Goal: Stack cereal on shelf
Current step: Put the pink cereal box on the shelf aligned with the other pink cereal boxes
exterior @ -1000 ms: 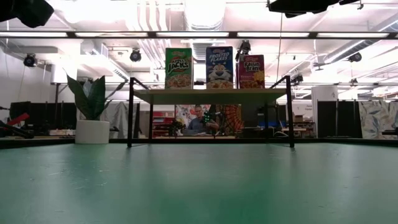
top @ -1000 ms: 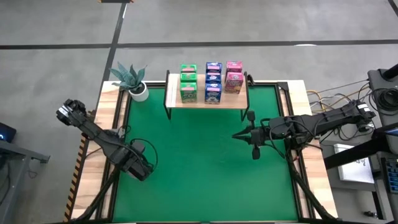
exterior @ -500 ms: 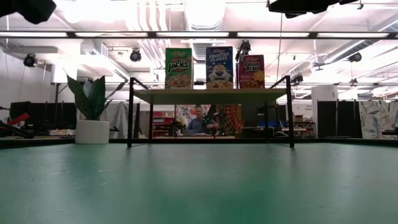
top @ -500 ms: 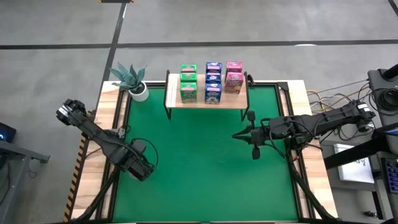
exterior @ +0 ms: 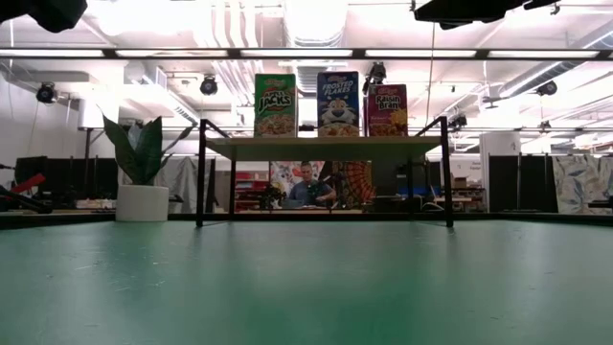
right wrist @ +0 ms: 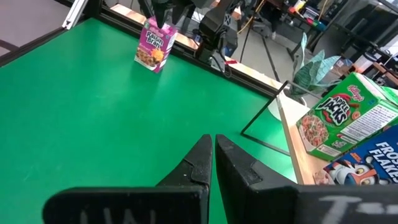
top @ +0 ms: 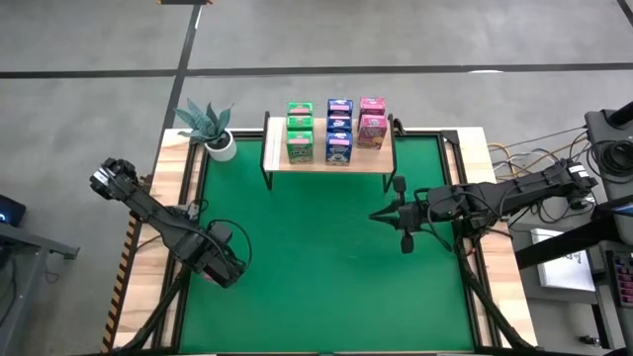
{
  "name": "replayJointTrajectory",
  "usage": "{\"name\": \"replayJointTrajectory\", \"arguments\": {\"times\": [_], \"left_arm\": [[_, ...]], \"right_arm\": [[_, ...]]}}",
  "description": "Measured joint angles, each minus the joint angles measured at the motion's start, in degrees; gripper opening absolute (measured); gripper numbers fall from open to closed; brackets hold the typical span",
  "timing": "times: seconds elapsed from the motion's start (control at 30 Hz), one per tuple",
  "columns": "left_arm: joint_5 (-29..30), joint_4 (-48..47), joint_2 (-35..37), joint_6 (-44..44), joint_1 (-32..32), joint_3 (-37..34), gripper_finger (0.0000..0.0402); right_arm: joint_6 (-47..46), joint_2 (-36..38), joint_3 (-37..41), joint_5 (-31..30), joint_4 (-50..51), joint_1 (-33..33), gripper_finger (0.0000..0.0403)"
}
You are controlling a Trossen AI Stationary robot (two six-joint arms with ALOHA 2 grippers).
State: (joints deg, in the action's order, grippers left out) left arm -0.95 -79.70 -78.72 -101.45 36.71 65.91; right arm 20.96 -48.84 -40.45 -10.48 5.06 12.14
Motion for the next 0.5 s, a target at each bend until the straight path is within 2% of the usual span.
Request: {"name": "replayJointTrajectory", "arguments": {"times": [0.5], "left_arm": [[0.0,0.1,0.0,-0.6,0.4,-1.8,0.0232]], "right_arm": [[-0.9,0.0,0.0,0.0,0.7,0.0,0.0009]]}}
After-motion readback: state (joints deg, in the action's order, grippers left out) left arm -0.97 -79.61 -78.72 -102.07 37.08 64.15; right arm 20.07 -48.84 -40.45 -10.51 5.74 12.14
